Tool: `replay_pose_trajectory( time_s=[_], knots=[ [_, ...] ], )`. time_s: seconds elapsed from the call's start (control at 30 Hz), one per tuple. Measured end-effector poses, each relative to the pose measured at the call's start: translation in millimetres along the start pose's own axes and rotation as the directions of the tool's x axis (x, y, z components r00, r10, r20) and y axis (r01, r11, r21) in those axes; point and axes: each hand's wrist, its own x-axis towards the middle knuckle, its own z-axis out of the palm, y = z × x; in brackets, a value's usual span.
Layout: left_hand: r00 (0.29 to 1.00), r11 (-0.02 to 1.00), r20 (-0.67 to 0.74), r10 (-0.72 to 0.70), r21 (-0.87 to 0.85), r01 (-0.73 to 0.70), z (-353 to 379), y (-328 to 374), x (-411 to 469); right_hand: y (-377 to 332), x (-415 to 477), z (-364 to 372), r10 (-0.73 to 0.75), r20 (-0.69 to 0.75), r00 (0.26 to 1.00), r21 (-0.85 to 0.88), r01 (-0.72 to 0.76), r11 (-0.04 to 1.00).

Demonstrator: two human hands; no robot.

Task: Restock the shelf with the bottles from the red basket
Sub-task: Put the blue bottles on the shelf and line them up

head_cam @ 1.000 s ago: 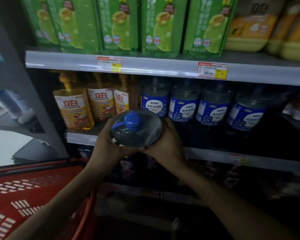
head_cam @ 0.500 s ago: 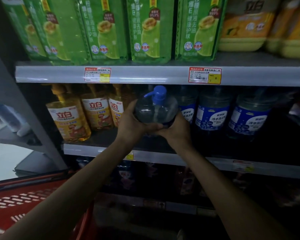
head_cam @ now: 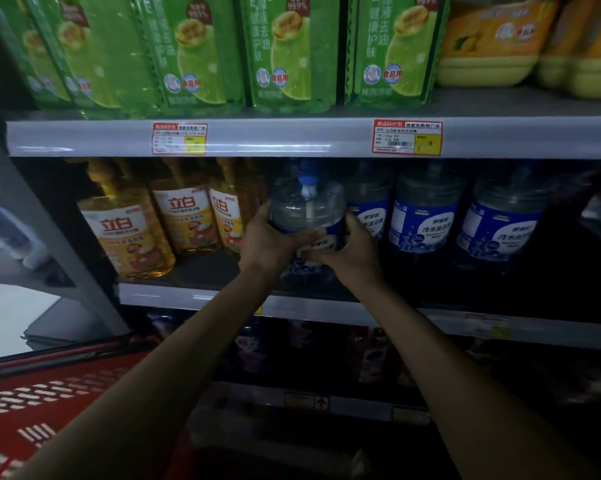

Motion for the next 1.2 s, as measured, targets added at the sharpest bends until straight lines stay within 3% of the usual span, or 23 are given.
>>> replay_pose_trajectory(
  time_s=[0.2, 0.57, 0.73, 0.97, 1.2],
  knots=[
    [1.0, 1.0, 0.017, 0.0, 0.022, -0.001, 0, 0, 4, -3, -4, 7, 0.001, -0.013, 1.0, 0.006, 0.0, 1.0],
    [0.989, 0.996, 0.142, -0.049, 0.087, 0.037, -37, -9, -32, -26, -33, 5, 0.079, -0.028, 0.996, -0.14, -0.082, 0.987],
    [0.991, 0.978, 0.124, -0.054, 0.206, 0.028, -81, -8, -58, -47, -57, 13, 0.053, 0.049, 0.997, -0.216, -0.041, 0.976],
    [0.998, 0.91, 0.054, 0.029, 0.413, -0.049, -169, -11, -95, -74, -85, 70, -0.104, 0.258, 0.96, -0.318, 0.186, 0.93],
    [0.993, 0.93, -0.085, -0.08, 0.352, 0.106, -223, -43, -103, -70, -82, 132, -0.107, 0.435, 0.894, -0.389, 0.294, 0.873]
  ],
)
